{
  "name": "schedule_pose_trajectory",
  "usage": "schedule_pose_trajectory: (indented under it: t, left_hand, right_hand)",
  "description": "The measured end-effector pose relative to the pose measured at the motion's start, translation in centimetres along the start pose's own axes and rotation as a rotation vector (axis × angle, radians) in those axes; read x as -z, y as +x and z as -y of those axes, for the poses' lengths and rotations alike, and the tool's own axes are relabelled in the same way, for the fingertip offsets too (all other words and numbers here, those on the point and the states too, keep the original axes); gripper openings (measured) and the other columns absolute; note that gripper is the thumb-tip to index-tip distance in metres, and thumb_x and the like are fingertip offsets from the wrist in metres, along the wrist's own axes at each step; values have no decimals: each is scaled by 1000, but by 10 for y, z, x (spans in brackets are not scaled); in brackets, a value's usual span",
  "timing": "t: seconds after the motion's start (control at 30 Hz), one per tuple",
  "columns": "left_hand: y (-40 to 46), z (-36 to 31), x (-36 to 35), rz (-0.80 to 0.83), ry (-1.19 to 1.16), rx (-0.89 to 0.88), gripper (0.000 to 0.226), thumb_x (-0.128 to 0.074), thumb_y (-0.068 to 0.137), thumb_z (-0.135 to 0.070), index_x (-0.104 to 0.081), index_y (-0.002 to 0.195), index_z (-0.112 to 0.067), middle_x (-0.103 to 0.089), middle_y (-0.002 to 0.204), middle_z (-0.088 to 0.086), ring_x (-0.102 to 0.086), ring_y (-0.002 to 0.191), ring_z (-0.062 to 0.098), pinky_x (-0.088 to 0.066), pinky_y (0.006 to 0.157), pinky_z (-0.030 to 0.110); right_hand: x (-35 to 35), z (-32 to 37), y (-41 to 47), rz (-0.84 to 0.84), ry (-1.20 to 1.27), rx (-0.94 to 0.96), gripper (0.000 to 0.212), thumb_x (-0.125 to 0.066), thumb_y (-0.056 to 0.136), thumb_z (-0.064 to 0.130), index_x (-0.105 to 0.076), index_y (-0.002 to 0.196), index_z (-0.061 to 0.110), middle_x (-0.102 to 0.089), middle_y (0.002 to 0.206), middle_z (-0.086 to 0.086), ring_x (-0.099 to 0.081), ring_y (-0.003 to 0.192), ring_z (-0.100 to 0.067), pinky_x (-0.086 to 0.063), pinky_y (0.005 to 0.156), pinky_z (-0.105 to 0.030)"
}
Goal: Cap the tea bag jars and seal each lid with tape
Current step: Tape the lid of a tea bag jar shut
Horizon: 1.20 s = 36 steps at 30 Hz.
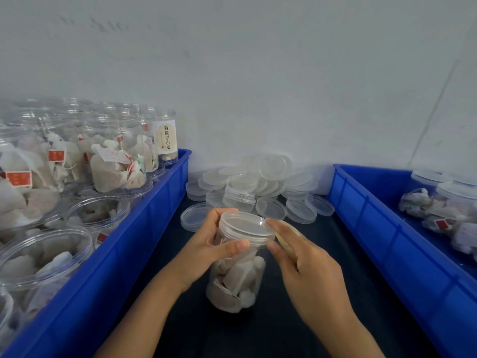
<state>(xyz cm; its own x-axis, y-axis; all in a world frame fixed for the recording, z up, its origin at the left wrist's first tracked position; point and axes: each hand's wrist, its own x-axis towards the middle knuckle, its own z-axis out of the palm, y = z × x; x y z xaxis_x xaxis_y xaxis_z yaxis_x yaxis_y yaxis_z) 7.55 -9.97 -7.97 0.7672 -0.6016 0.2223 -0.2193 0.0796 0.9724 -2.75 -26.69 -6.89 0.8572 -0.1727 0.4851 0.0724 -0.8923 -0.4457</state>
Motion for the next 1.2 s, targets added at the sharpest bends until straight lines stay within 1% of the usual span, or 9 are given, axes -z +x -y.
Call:
schedule_pose_trajectory:
  t: [0.13, 0.27, 0.37, 0.43, 0.63, 0.77, 0.87, 1.1, 1.2]
  left_hand:
    - [-8, -2, 2, -16, 84, -14, 68, -66, 81, -41, -32, 138, -51, -55, 130, -26, -53, 119, -5, -47, 95, 17]
    - [-11, -7, -3, -51, 138, -19, 60, -50, 83, -57, -24, 136, -62, -46, 116, -50, -46, 115, -20, -43, 87, 5]
    - [-10, -3, -16, -129, 199, -51, 95, -68, 59, -80, -29, 140, -51, -48, 126, -36, -48, 120, -12, -46, 98, 21]
    - [-9, 1, -25, -224, 288, -94, 110, -78, 38, -78, -32, 135, -51, -50, 126, -29, -48, 118, -10, -46, 97, 22]
    - [-3, 2, -31, -383, 311, -162, 91, -84, 39, -67, -44, 119, -50, -59, 113, -29, -56, 108, -9, -47, 85, 17]
    - [-1, -5, -27, -382, 235, -177, 80, -86, 46, -55, -45, 115, -47, -56, 109, -36, -56, 102, -12, -45, 78, 5]
    - [-1, -5, -23, -363, 195, -165, 85, -93, 44, -49, -46, 115, -48, -59, 108, -31, -59, 101, -9, -45, 77, 5]
    - [-1, -4, -9, -231, 110, -123, 83, -89, 45, -41, -50, 119, -43, -69, 114, -7, -66, 106, 9, -52, 86, 26]
    - [-2, -4, -5, -172, 37, -89, 81, -88, 46, -37, -52, 119, -38, -71, 113, -1, -68, 105, 15, -55, 83, 28]
  right_hand:
    - [-3, 0, -2, -16, -3, 5, 49, -48, 96, 40, -33, 142, 49, -62, 109, 15, -55, 83, 2, -44, 70, -13]
    - [-6, 2, -2, 3, 50, -8, 50, -45, 97, 37, -29, 143, 50, -58, 101, 17, -48, 79, 4, -41, 69, -12]
    - [-8, 6, -2, 22, 49, -4, 51, -42, 96, 37, -27, 142, 52, -59, 109, 18, -55, 92, 1, -49, 78, -20]
    - [-8, 6, -2, 39, 57, -2, 54, -40, 93, 35, -26, 143, 53, -59, 116, 18, -56, 100, 1, -50, 83, -22]
    - [-4, 2, -2, 50, 46, 65, 54, -42, 99, 31, -21, 143, 54, -58, 120, 12, -56, 103, -5, -50, 85, -23]
    - [1, 1, -1, 50, 54, 96, 46, -29, 98, 41, -24, 142, 55, -57, 120, 20, -44, 98, 14, -39, 77, -5]
    - [3, -2, -1, 17, -2, 106, 45, -30, 98, 42, -30, 143, 46, -58, 115, 21, -51, 106, 3, -36, 75, -6]
    - [8, 0, 1, 33, -139, 103, 57, -21, 95, 51, -5, 149, 37, -51, 76, 14, -49, 64, -1, -36, 53, -16]
    - [10, 3, 4, 27, -197, 114, 58, -20, 95, 50, -6, 149, 35, -45, 65, 13, -44, 57, -2, -34, 49, -17]
